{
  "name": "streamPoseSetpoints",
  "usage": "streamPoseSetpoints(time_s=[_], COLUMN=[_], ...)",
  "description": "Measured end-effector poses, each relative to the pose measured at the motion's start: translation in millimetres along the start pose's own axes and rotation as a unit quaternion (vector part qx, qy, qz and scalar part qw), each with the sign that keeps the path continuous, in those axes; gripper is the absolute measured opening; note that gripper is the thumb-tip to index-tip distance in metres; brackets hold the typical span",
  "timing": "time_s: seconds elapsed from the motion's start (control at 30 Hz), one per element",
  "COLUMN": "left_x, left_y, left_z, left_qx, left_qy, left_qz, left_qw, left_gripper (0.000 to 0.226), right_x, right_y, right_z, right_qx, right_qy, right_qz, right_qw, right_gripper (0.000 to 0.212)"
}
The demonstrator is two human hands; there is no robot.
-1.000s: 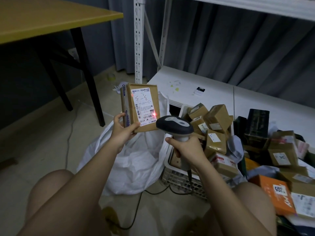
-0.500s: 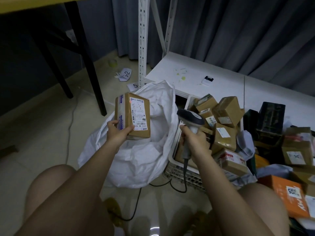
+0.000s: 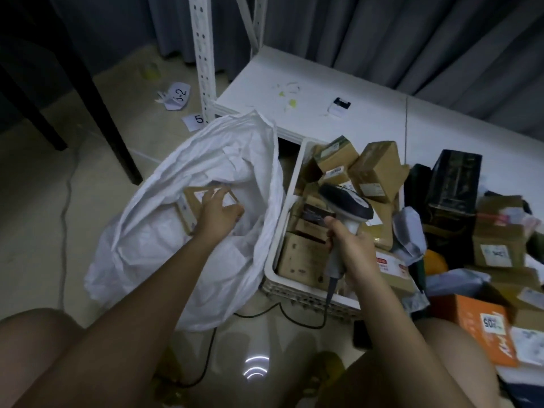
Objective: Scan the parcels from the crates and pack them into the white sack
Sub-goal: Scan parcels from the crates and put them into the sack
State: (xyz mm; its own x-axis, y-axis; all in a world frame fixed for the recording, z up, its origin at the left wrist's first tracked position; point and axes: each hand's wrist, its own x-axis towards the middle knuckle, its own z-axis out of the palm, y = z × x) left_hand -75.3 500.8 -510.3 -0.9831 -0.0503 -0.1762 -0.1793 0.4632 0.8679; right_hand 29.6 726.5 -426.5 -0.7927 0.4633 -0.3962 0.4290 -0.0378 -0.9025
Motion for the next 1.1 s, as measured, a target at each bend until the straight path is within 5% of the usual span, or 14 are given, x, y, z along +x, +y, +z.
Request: streamPoseSetpoints(time_s=[0.2,0.4,0.5,0.7,0.83,0.93,1.1], left_x=[-45.3,-74.2,-82.2,-78.0,-79.6,-92.8,-115.1], left_y=[40.0,29.1,18.4,20.4,35.8,56.8,71.0], left_z=[67.5,107.7,114.5,117.3,94.5,64.7,29.6], left_qx=[0.024,0.210,0.317,0.360,0.240,-0.027,-0.218], left_qy=[-0.047,-0.237,-0.251,-0.220,-0.178,-0.129,-0.145], left_qz=[0.131,0.175,0.225,0.259,0.192,0.054,-0.091], left_qw=[0.990,0.932,0.887,0.869,0.935,0.990,0.961], left_gripper=[0.046,0.090,0.107,0.108,0.101,0.078,0.061], right_x=[5.2,-11.1,-16.9,-18.8,-18.5,-18.2,-22.9], right_y=[2.7,7.1,14.7,26.9,30.8,31.9,30.5], right_z=[-45.8,-72.3,-77.3,-83.0,-86.7,-82.3,-53.0], right_qx=[-0.007,0.007,-0.013,-0.018,0.031,0.084,0.135], right_qy=[0.059,0.043,0.039,0.025,0.036,0.056,0.037], right_qz=[0.001,-0.026,-0.021,-0.001,-0.018,-0.029,-0.023], right_qw=[0.998,0.999,0.999,1.000,0.999,0.994,0.990], right_gripper=[0.018,0.008,0.011,0.028,0.022,0.014,0.046])
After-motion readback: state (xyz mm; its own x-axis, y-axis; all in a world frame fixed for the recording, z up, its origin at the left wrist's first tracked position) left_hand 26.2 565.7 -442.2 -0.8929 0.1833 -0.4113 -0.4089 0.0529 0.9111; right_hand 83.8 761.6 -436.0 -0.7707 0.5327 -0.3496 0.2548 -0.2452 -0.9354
